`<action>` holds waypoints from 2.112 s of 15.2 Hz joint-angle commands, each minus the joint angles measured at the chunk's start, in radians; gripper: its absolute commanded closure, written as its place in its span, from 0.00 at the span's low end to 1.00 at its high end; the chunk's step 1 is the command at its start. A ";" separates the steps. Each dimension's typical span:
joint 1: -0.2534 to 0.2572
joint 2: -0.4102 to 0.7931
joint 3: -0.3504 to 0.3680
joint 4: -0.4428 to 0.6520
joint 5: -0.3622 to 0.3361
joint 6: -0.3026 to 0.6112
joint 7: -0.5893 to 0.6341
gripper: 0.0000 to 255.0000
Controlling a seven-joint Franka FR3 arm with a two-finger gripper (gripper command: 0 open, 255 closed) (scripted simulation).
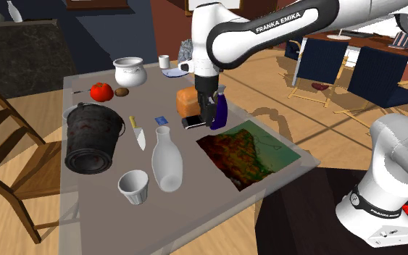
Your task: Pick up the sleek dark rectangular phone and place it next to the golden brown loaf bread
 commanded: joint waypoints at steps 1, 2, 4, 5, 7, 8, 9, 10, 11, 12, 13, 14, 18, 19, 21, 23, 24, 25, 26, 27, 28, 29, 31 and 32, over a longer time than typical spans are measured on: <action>-0.024 0.045 -0.017 0.054 0.017 -0.014 -0.045 1.00; -0.038 0.070 -0.025 0.085 0.027 -0.022 -0.069 1.00; -0.068 0.122 -0.039 0.152 0.048 -0.041 -0.117 1.00; -0.084 0.150 -0.045 0.188 0.059 -0.052 -0.140 1.00; -0.119 0.208 -0.055 0.265 0.082 -0.077 -0.184 1.00; -0.138 0.239 -0.059 0.307 0.094 -0.091 -0.205 1.00; -0.157 0.271 -0.062 0.351 0.106 -0.106 -0.225 1.00; -0.177 0.303 -0.065 0.397 0.119 -0.122 -0.245 1.00; -0.199 0.338 -0.066 0.447 0.130 -0.140 -0.263 1.00; -0.221 0.373 -0.067 0.500 0.143 -0.160 -0.281 1.00; -0.245 0.411 -0.067 0.556 0.155 -0.181 -0.297 1.00; -0.270 0.450 -0.066 0.617 0.167 -0.204 -0.312 1.00; -0.409 0.682 -0.050 1.002 0.222 -0.358 -0.357 1.00; -0.405 0.676 -0.049 0.979 0.220 -0.341 -0.358 1.00; -0.398 0.669 -0.050 0.937 0.219 -0.308 -0.362 1.00; -0.391 0.664 -0.050 0.902 0.219 -0.278 -0.365 1.00; -0.389 0.663 -0.050 0.886 0.219 -0.264 -0.367 1.00; -0.386 0.662 -0.050 0.870 0.220 -0.249 -0.369 1.00; -0.384 0.661 -0.050 0.855 0.220 -0.235 -0.370 1.00; -0.381 0.661 -0.050 0.841 0.221 -0.222 -0.372 1.00; -0.379 0.661 -0.050 0.827 0.221 -0.209 -0.373 1.00; -0.378 0.661 -0.049 0.814 0.222 -0.196 -0.374 1.00; -0.374 0.663 -0.049 0.790 0.223 -0.170 -0.377 1.00; -0.373 0.665 -0.048 0.779 0.224 -0.158 -0.379 1.00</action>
